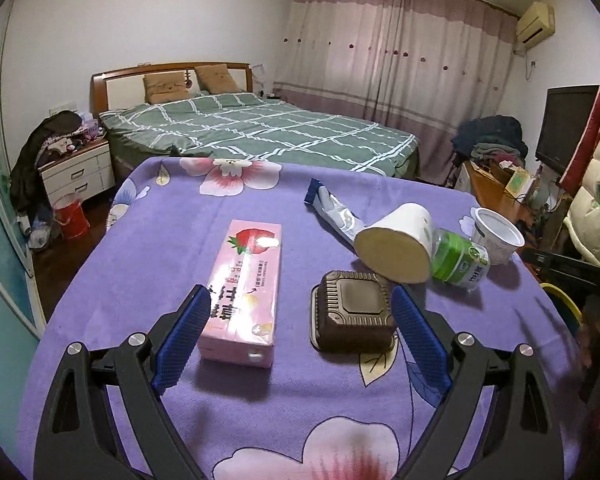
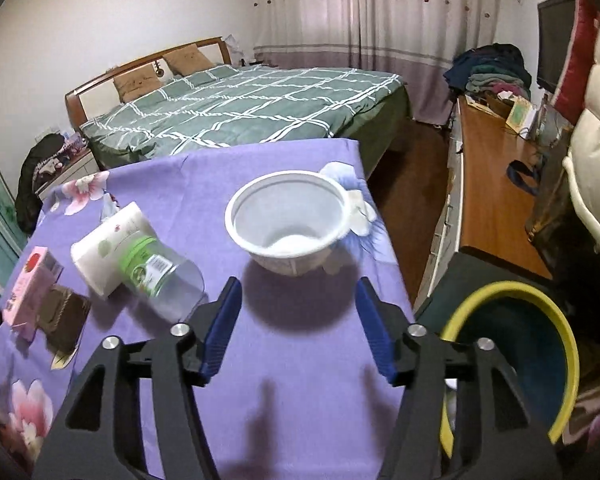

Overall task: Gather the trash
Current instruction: 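Grasp the white plastic bowl with the right gripper, then carry the white bowl over the bin and open the right gripper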

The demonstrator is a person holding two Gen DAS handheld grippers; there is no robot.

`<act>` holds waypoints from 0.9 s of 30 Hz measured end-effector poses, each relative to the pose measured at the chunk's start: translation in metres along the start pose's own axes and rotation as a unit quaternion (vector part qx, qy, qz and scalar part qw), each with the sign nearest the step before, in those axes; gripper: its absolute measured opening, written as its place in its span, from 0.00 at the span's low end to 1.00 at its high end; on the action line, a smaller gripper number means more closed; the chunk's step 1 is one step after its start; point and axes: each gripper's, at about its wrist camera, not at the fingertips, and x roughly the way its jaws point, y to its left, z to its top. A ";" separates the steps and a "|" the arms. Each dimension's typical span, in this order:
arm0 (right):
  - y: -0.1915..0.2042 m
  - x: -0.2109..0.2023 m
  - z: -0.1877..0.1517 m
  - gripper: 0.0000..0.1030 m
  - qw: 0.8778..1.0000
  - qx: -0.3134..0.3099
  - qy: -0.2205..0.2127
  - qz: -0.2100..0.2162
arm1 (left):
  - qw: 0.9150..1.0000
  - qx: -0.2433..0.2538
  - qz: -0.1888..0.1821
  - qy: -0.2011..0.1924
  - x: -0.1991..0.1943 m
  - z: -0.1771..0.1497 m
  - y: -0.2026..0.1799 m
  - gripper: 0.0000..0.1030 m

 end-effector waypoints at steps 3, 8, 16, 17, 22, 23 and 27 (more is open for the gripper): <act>0.006 0.016 0.006 0.69 1.000 -0.013 0.007 0.003 | 1.000 0.001 -0.003 -0.005 -0.003 0.000 -0.003 0.87; 0.010 0.043 0.014 0.77 1.000 -0.008 0.021 -0.006 | 1.000 -0.003 -0.008 -0.006 -0.006 0.000 -0.004 0.87; 0.014 0.072 0.026 0.78 0.999 0.004 0.031 -0.021 | 1.000 -0.006 -0.008 -0.011 -0.010 0.000 -0.004 0.87; 0.013 0.073 0.027 0.78 0.999 0.008 0.030 -0.023 | 1.000 -0.006 -0.008 -0.011 -0.009 -0.001 -0.003 0.87; 0.008 0.077 0.033 0.73 0.999 0.019 0.026 -0.031 | 1.000 -0.007 -0.007 -0.012 -0.009 -0.001 -0.003 0.87; 0.008 0.076 0.033 0.73 0.999 0.018 0.025 -0.031 | 1.000 -0.007 -0.007 -0.011 -0.009 -0.001 -0.003 0.87; 0.010 0.069 0.029 0.73 0.999 0.012 0.023 -0.029 | 1.000 -0.004 -0.006 -0.009 -0.008 -0.001 -0.005 0.87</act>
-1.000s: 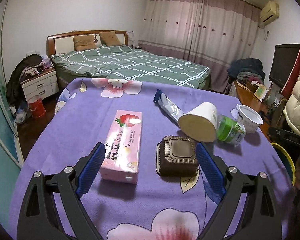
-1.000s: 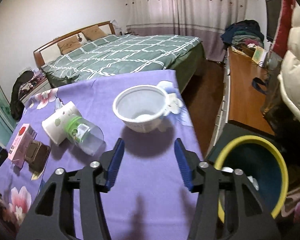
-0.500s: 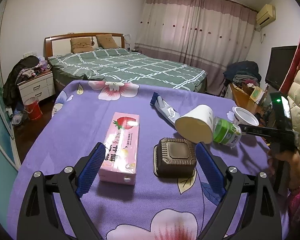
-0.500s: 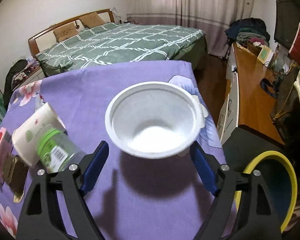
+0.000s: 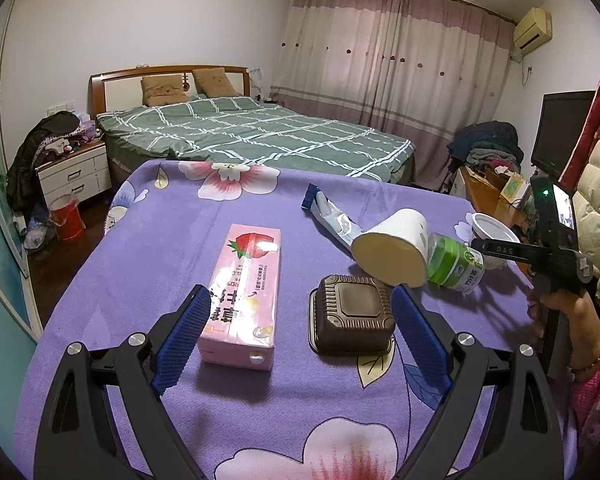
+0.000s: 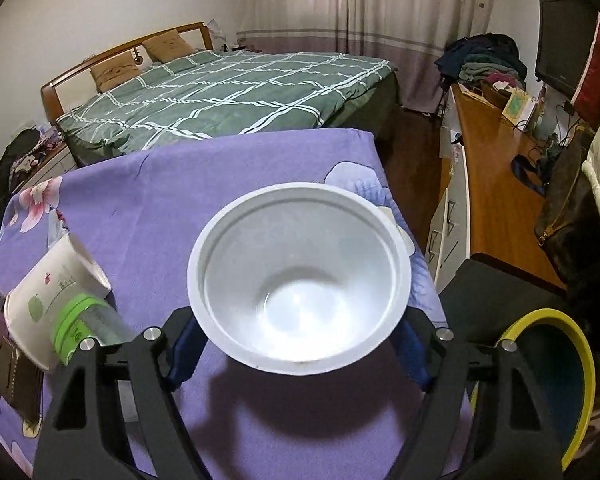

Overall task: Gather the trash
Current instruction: 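Carry the white bowl over the bin and open the right gripper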

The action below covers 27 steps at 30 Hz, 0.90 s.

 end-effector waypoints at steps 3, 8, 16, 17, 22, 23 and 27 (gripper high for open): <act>-0.001 -0.013 -0.003 0.73 1.000 -0.002 -0.006 0.000 | 1.000 0.005 0.000 0.002 0.001 0.000 -0.002 0.87; -0.011 -0.048 -0.014 0.73 1.000 0.007 -0.023 0.014 | 1.000 0.005 0.000 0.002 0.002 -0.001 -0.002 0.87; -0.057 -0.100 -0.048 0.73 0.998 0.039 -0.046 -0.014 | 1.000 0.011 -0.002 0.003 0.002 -0.001 -0.004 0.87; -0.070 -0.105 -0.053 0.73 0.997 0.049 -0.046 -0.026 | 1.000 0.013 -0.003 0.003 0.002 -0.002 -0.005 0.87; -0.117 -0.113 -0.078 0.73 0.993 0.085 -0.037 -0.077 | 1.000 0.024 -0.007 0.010 0.004 -0.003 -0.011 0.87; -0.126 -0.112 -0.083 0.73 0.991 0.093 -0.032 -0.085 | 1.000 0.028 -0.007 0.011 0.004 -0.004 -0.013 0.87; -0.153 -0.103 -0.101 0.73 0.988 0.118 -0.003 -0.104 | 0.999 0.037 -0.008 0.015 0.006 -0.005 -0.017 0.87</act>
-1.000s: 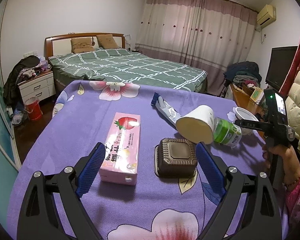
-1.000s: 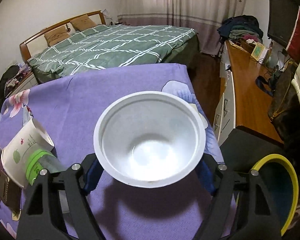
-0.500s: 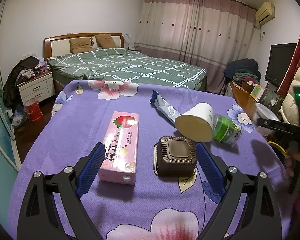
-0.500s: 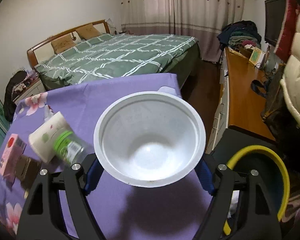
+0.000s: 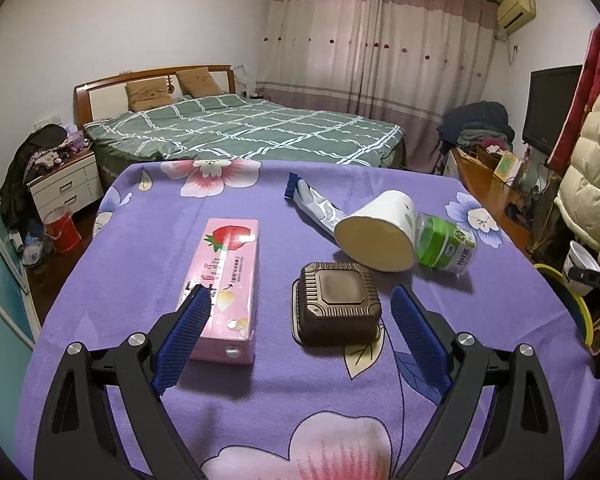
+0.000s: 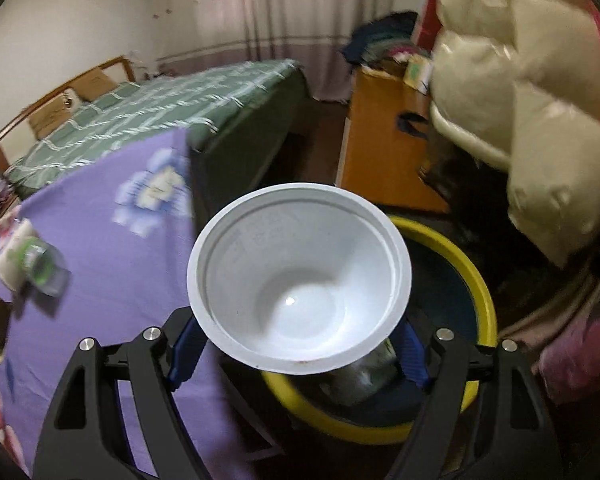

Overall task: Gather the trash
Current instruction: 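Carry the white bowl over the bin and open the right gripper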

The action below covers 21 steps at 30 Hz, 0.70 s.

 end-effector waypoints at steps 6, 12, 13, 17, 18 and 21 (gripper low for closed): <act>-0.015 0.009 -0.009 0.79 1.000 0.021 0.013 -0.014 | 1.000 0.009 -0.002 0.006 0.004 -0.002 -0.005 0.87; -0.014 0.001 -0.010 0.79 1.000 0.022 -0.003 -0.015 | 1.000 0.017 -0.008 0.014 0.007 -0.003 -0.010 0.87; -0.014 0.000 -0.009 0.79 1.000 0.022 -0.005 -0.014 | 1.000 0.018 -0.008 0.015 0.008 -0.003 -0.011 0.87; -0.012 -0.004 -0.010 0.79 1.000 0.021 -0.012 -0.008 | 0.999 0.026 -0.014 0.030 0.011 -0.004 -0.018 0.87; -0.012 -0.005 -0.010 0.79 1.000 0.022 -0.014 -0.005 | 0.999 0.027 -0.015 0.033 0.012 -0.003 -0.019 0.87; -0.014 -0.006 -0.008 0.79 0.999 0.027 -0.018 0.005 | 0.998 0.025 -0.022 0.050 0.016 -0.002 -0.023 0.87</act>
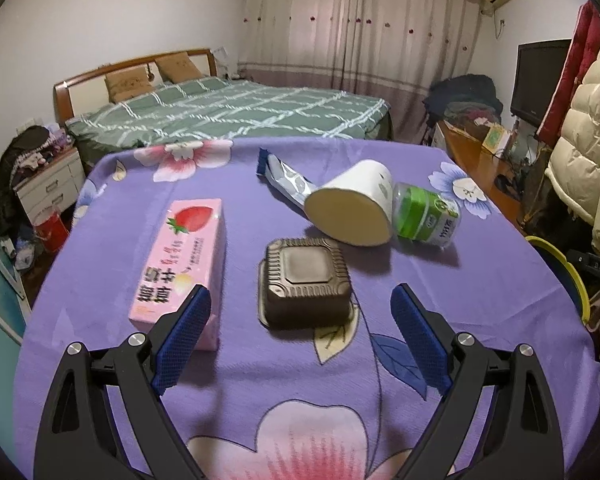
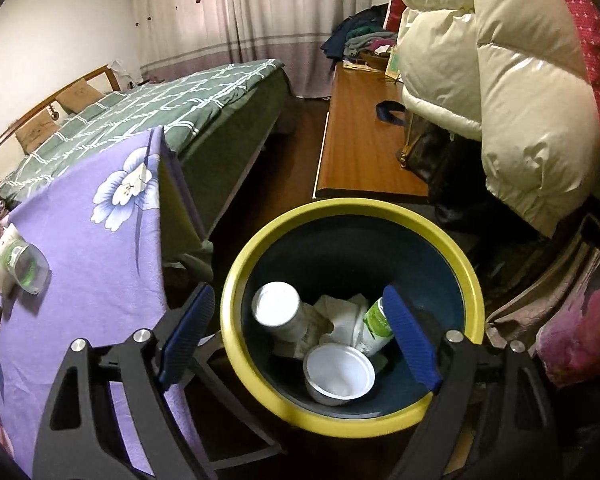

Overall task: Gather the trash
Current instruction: 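Carry the white bowl over the bin and open the right gripper, then grasp the brown square container with the left gripper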

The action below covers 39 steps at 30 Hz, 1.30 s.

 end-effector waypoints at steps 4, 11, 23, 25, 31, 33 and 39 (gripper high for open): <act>-0.003 -0.003 0.000 0.79 1.000 0.008 -0.005 0.017 | 1.000 -0.003 -0.003 0.023 0.010 0.004 -0.005 0.87; -0.005 -0.005 -0.001 0.79 0.999 0.015 -0.010 0.036 | 0.998 0.011 -0.007 0.060 0.037 0.011 -0.017 0.83; -0.005 -0.006 -0.003 0.79 0.999 0.011 -0.013 0.034 | 0.996 0.008 0.001 0.090 0.065 0.017 -0.016 0.72; -0.004 -0.006 -0.004 0.79 0.999 0.008 -0.014 0.032 | 0.996 0.010 0.002 0.090 0.067 0.018 -0.017 0.70; -0.001 -0.007 -0.004 0.79 1.000 0.003 -0.016 0.027 | 0.996 0.011 0.003 0.088 0.070 0.020 -0.016 0.57; 0.000 -0.007 -0.004 0.79 0.999 0.003 -0.016 0.027 | 0.996 0.012 0.003 0.088 0.070 0.020 -0.016 0.57; 0.000 -0.009 -0.002 0.79 0.999 0.004 -0.018 0.028 | 0.998 0.018 0.007 0.065 0.054 0.025 -0.020 0.56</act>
